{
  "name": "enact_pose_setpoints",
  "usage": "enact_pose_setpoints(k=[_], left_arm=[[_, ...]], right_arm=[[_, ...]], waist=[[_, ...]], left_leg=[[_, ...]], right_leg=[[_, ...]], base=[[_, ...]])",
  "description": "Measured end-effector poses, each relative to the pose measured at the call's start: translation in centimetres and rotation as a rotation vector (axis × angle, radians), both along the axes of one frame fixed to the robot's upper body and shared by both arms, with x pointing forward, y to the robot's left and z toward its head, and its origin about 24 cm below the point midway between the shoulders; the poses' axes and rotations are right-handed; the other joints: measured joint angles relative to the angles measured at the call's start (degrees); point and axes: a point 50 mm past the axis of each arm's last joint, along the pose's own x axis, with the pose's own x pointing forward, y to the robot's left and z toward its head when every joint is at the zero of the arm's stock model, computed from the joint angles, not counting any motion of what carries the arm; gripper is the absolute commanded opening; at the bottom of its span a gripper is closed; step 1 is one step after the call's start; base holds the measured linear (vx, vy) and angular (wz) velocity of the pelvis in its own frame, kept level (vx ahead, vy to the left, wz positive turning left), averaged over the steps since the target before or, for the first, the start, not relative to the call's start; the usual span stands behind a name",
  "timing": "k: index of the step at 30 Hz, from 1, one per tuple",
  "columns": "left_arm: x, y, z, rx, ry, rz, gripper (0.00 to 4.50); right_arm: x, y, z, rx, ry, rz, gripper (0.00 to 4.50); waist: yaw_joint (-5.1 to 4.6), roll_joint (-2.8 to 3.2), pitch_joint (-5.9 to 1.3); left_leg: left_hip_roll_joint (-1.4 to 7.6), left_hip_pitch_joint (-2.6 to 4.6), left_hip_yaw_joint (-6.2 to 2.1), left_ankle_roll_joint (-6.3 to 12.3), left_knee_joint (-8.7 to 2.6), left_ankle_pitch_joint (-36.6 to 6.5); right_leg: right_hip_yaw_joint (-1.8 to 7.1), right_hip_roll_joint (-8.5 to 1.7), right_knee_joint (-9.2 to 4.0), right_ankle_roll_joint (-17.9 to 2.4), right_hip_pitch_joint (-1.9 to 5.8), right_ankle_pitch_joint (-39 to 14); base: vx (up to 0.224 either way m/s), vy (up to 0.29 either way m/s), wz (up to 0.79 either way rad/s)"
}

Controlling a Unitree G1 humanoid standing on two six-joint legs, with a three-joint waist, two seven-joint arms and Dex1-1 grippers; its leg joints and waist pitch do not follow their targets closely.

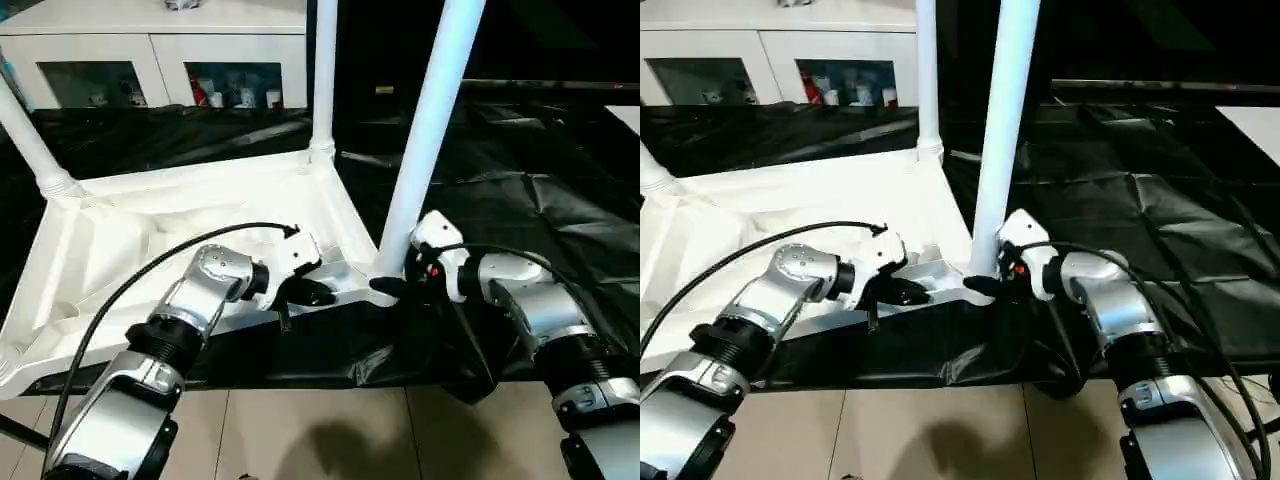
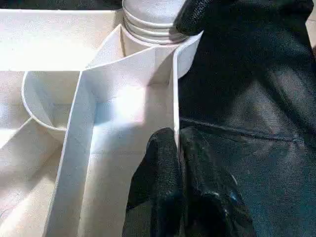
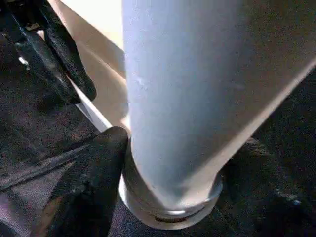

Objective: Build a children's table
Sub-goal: Rotate leg to tighten

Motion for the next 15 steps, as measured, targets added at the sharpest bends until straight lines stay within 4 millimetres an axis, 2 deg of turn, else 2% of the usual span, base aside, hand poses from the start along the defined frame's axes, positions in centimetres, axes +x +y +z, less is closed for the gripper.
enact_pose_setpoints(k=[6, 12, 15], left_arm=[[0.0, 0.02, 0.0, 0.0, 0.003, 0.002, 0.0], [0.02, 0.02, 0.07, -0.001, 0.005, 0.009, 0.0], [0.27, -0.22, -0.05, -0.009, -0.002, 0.065, 0.0]], right_arm=[[0.0, -0.06, -0.01, 0.008, 0.003, -0.001, 2.54], [0.0, -0.06, 0.0, 0.01, 0.003, -0.002, 2.5], [0.29, 0.52, -0.49, 0.046, 0.001, -0.087, 2.5]], waist=[[-0.01, 0.0, 0.0], [0.0, 0.0, 0.0], [-0.09, -0.03, -0.01]], left_leg=[[0.0, 0.0, 0.0, 0.0, 0.0, 0.0], [0.0, 0.0, 0.0, 0.01, 0.01, 0.0], [0.0, 0.11, 0.0, -0.01, 0.05, 0.0]], right_leg=[[0.01, 0.0, 0.0, 0.0, 0.0, 0.0], [0.01, 0.0, 0.01, 0.0, 0.0, 0.0], [0.02, 0.0, 0.07, 0.0, 0.06, 0.0]], base=[[0.0, 0.0, 0.0], [0.0, 0.0, 0.0], [0.0, 0.0, 0.0]])
